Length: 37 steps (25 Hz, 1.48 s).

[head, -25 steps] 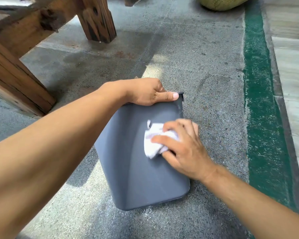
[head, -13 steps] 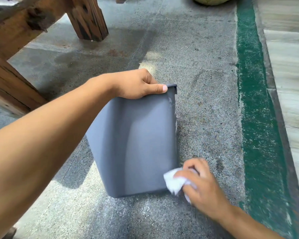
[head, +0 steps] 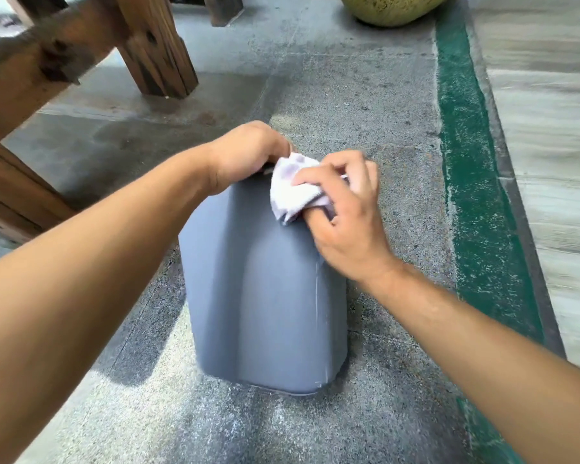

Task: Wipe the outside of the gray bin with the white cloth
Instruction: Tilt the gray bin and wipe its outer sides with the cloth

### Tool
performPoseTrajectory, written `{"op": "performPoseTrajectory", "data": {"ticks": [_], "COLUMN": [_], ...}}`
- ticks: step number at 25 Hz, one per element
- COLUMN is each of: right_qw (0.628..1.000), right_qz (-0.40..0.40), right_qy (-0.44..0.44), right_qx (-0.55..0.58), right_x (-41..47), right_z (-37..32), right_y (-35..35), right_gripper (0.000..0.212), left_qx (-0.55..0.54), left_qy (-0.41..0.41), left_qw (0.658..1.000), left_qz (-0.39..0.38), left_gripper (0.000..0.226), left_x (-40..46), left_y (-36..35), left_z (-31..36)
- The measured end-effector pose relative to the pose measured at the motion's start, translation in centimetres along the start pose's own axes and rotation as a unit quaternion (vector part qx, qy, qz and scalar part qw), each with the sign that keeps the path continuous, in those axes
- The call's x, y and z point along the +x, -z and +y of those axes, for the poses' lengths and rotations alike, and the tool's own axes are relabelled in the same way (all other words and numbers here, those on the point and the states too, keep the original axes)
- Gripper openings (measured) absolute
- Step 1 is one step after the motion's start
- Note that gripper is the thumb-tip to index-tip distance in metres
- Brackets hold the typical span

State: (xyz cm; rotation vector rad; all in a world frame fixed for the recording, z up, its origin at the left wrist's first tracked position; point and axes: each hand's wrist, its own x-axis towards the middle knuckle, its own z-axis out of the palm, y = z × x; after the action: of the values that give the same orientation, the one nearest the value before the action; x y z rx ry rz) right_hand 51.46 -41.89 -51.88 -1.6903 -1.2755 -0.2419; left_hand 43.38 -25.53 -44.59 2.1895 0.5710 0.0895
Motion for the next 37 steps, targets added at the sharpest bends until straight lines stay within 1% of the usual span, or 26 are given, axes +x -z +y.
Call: {"op": "performPoseTrajectory", "data": {"ticks": [2,4,7,9,11,14,15,16,17,18,19,20,21,22,24,25,26,28,29,30,33,35,37], "right_qw": [0.998,0.996,0.989,0.979,0.966,0.939,0.934,0.936,0.939,0.928,0.897,0.869,0.853,0.860,0.896,0.908,0.919,0.943,0.955,0.964,0.974,0.971,0.971], "right_qz": [-0.046,-0.081,-0.141,-0.196,-0.248,-0.311,-0.323,-0.323,-0.310,-0.286,-0.246,-0.195,-0.137,-0.086,-0.019,-0.009,-0.020,-0.070,-0.102,-0.127,-0.186,-0.217,-0.227], "right_qy": [0.022,0.027,0.042,0.050,0.074,0.137,0.134,0.097,0.026,-0.077,-0.186,-0.262,-0.304,-0.319,-0.292,-0.279,-0.263,-0.215,-0.178,-0.134,-0.015,0.012,0.000], "right_qx": [-0.034,-0.034,-0.004,0.008,0.017,0.045,0.066,0.098,0.150,0.226,0.317,0.371,0.401,0.388,0.334,0.312,0.293,0.242,0.216,0.190,0.127,0.098,0.081], "right_x": [-0.1,-0.5,-3.7,-7.1,-10.6,-14.3,-14.8,-14.8,-14.3,-13.3,-11.8,-9.9,-7.4,-4.7,0.8,2.9,4.4,5.0,4.0,2.2,-4.3,-8.2,-11.5], "right_z": [-0.8,-1.1,-0.9,-0.8,-0.9,-0.4,-0.1,0.1,0.1,-0.1,-0.2,-0.3,-0.3,-0.1,-0.1,-0.5,-0.8,-1.5,-1.8,-2.0,-2.1,-1.1,-0.2], "right_y": [-0.7,-0.8,-0.5,0.2,1.3,3.0,3.6,4.1,4.4,4.6,4.7,4.5,4.1,3.5,1.1,-0.1,-1.4,-3.4,-3.9,-4.0,-2.3,-0.7,0.7], "right_gripper": [0.033,0.032,0.031,0.030,0.028,0.024,0.021,0.019,0.019,0.021,0.021,0.019,0.018,0.019,0.022,0.022,0.023,0.029,0.031,0.032,0.029,0.028,0.030], "left_qx": [-0.111,-0.192,-0.188,-0.182,-0.178,-0.189,-0.192,-0.190,-0.184,-0.181,-0.180,-0.183,-0.189,-0.195,-0.203,-0.204,-0.206,-0.210,-0.210,-0.207,-0.204,-0.213,-0.214], "left_qy": [0.041,0.070,0.071,0.072,0.090,0.115,0.113,0.111,0.106,0.102,0.100,0.100,0.101,0.104,0.109,0.111,0.111,0.109,0.108,0.113,0.146,0.162,0.173], "left_qw": [0.990,0.973,0.968,0.964,0.959,0.946,0.944,0.945,0.948,0.950,0.950,0.950,0.949,0.948,0.948,0.949,0.948,0.948,0.947,0.945,0.939,0.930,0.921], "left_qz": [0.071,0.107,0.149,0.178,0.201,0.236,0.241,0.242,0.238,0.235,0.234,0.233,0.231,0.228,0.219,0.215,0.214,0.214,0.219,0.225,0.236,0.253,0.276], "left_gripper": [0.032,0.029,0.028,0.022,0.022,0.034,0.037,0.041,0.046,0.047,0.046,0.042,0.036,0.031,0.024,0.025,0.030,0.046,0.051,0.050,0.036,0.031,0.033], "left_x": [-0.3,-0.6,-1.4,-1.7,-1.8,-1.9,-2.0,-2.1,-2.3,-2.3,-2.4,-2.6,-2.7,-2.7,-3.1,-3.3,-3.3,-3.5,-3.6,-3.8,-4.4,-4.4,-4.2], "left_y": [0.4,0.6,1.2,1.7,2.1,2.6,2.6,2.5,2.5,2.4,2.4,2.4,2.4,2.5,2.7,2.8,2.9,2.9,2.9,3.0,3.8,4.2,4.3], "left_z": [-0.5,-1.5,-2.6,-3.4,-4.3,-5.1,-5.1,-5.1,-5.0,-5.0,-4.8,-4.7,-4.6,-4.6,-4.3,-4.2,-4.3,-4.1,-4.2,-4.3,-5.3,-5.9,-6.3]}}
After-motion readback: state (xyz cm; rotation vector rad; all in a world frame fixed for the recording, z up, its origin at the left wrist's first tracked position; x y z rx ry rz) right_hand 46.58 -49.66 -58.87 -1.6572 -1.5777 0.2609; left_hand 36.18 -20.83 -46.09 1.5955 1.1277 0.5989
